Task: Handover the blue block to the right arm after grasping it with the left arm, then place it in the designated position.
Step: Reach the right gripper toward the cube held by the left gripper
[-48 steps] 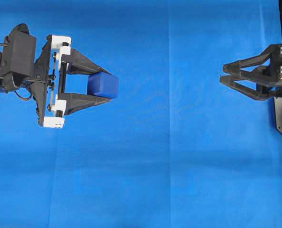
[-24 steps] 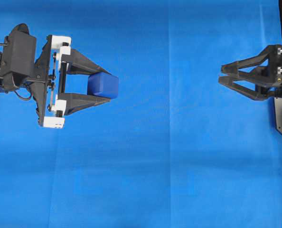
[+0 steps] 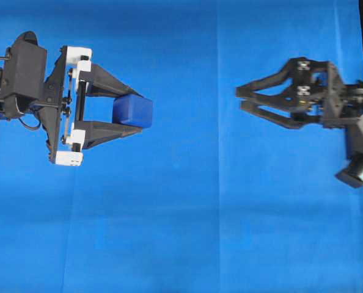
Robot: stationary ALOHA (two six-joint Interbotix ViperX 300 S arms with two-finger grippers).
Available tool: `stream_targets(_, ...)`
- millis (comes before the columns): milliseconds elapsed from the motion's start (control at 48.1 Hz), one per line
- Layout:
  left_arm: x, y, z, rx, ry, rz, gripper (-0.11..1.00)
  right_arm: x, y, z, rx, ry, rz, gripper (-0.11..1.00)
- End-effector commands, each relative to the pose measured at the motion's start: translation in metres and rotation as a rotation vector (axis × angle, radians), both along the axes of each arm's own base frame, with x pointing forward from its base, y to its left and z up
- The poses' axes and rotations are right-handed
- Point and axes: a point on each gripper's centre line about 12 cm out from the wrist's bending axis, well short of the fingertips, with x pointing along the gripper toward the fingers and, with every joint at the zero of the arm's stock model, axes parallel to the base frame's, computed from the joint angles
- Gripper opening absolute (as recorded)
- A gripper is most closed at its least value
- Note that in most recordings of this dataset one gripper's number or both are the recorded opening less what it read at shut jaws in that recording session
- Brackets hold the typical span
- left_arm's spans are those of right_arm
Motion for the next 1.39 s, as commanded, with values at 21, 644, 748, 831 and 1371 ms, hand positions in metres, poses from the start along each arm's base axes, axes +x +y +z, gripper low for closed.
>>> stream_targets(21,0.0,-0.003,0.011,-0.004,-0.037,-0.009,0.46,0.024,-0.001,0.012,0.005,-0.025,0.019,0.97)
stream_targets(644,-0.001,-0.004,0.009,-0.007,-0.032,-0.012,0.46,0.117,0.002,0.016,-0.006,-0.039,0.086,0.97)
stream_targets(748,-0.001,-0.004,0.01,-0.007,-0.034,-0.012,0.46,0.124,0.003,0.015,-0.002,-0.046,0.1,0.97)
stream_targets(831,-0.001,-0.004,0.01,-0.007,-0.032,-0.012,0.46,0.127,0.004,0.015,0.0,-0.05,0.109,0.97)
stream_targets(1371,0.0,-0.004,0.011,-0.007,-0.034,-0.012,0.46,0.135,0.009,0.016,0.006,-0.063,0.133,0.97)
